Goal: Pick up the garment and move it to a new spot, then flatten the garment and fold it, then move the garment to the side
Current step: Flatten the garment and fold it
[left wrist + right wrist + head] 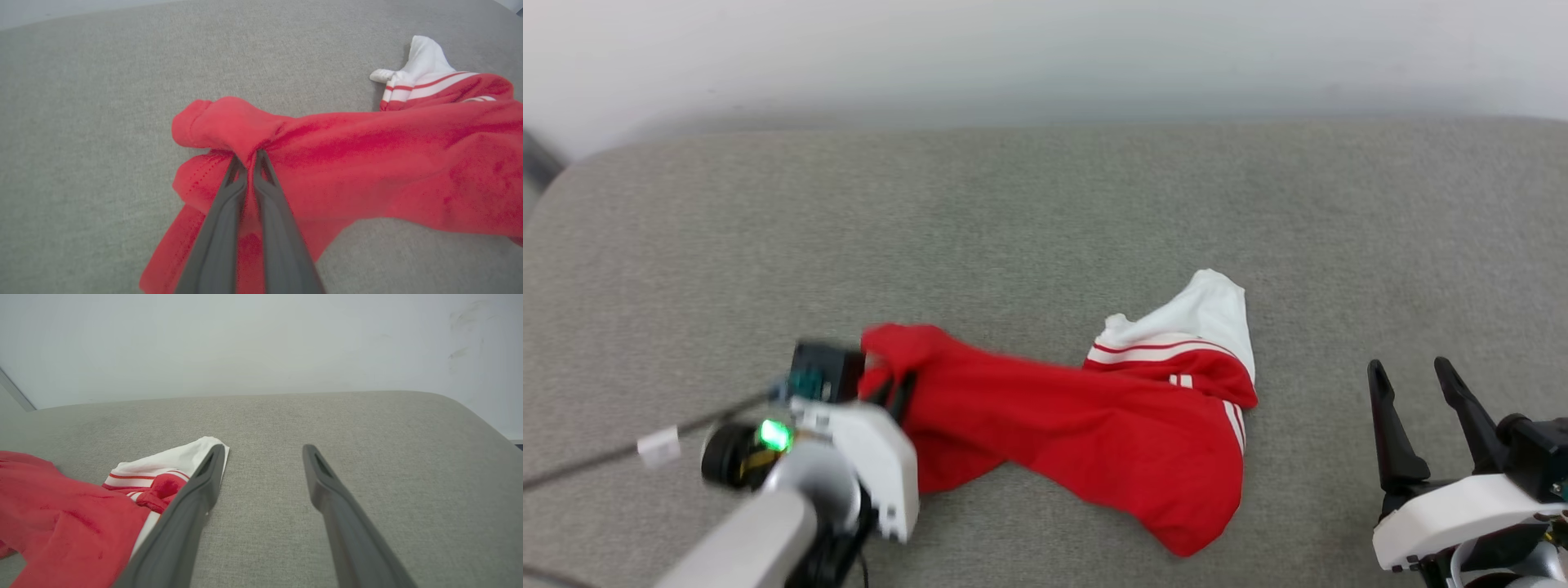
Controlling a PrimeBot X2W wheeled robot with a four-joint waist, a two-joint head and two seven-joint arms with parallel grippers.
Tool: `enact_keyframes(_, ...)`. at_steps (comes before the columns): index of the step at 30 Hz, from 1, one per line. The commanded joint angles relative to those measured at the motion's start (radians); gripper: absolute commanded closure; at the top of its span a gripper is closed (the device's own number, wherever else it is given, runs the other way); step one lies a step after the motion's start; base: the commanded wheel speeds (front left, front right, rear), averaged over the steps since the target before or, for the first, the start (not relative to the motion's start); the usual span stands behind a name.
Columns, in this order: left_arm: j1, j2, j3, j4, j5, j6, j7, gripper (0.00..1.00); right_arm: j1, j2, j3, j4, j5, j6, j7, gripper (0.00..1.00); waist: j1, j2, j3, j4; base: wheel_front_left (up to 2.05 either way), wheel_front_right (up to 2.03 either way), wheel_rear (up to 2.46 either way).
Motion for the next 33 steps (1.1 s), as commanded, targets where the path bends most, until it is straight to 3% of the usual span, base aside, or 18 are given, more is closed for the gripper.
enact_keyframes(1, 0.066, 0.015, 0.001, -0.032, -0.012, 0.025, -0.004, 1.0, 0.011, 0.001, -0.002, -0.007, -0.002, 0.0, 0.005, 0.0, 0.0, 0.0, -0.032, 0.033, 0.0, 0.0, 0.0)
enact_keyframes(7, 0.314, 0.025, -0.026, -0.124, -0.088, 0.1, 0.014, 1.0, 0.043, 0.001, -0.009, -0.015, 0.001, 0.0, 0.024, 0.0, 0.0, 0.0, -0.083, 0.065, 0.0, 0.0, 0.0)
enact_keyframes(13, 0.448, -0.009, -0.046, -0.108, -0.158, 0.116, 0.017, 0.97, 0.07, 0.001, 0.001, -0.022, 0.004, 0.0, 0.042, 0.0, 0.0, 0.0, -0.132, 0.063, 0.0, 0.0, 0.0)
enact_keyframes(14, 0.458, -0.016, -0.042, -0.103, -0.164, 0.119, 0.006, 0.52, 0.074, 0.001, 0.003, -0.024, 0.005, 0.0, 0.044, 0.0, 0.0, 0.0, -0.141, 0.061, 0.0, 0.0, 0.0)
enact_keyframes(15, 0.463, -0.017, -0.043, -0.098, -0.158, 0.12, -0.003, 0.0, 0.079, 0.001, 0.005, -0.026, 0.005, 0.0, 0.044, 0.0, 0.0, 0.0, -0.147, 0.059, 0.0, 0.0, 0.0)
enact_keyframes(20, 0.425, -0.035, -0.027, -0.12, -0.113, 0.123, -0.088, 0.0, 0.092, 0.001, 0.007, -0.038, 0.007, 0.0, 0.052, 0.0, 0.0, 0.0, -0.162, 0.053, 0.0, 0.0, 0.0)
enact_keyframes(22, 0.386, -0.046, -0.006, -0.154, -0.061, 0.129, -0.18, 0.0, 0.1, 0.001, 0.001, -0.039, 0.012, 0.0, 0.051, 0.0, 0.0, 0.0, -0.171, 0.052, 0.0, 0.0, 0.0)
enact_keyframes(33, 0.303, -0.046, 0.073, -0.185, 0.045, 0.163, -0.365, 0.0, 0.11, 0.001, -0.012, -0.025, 0.02, 0.0, 0.045, 0.0, 0.0, 0.0, -0.192, 0.045, 0.0, 0.0, 0.0)
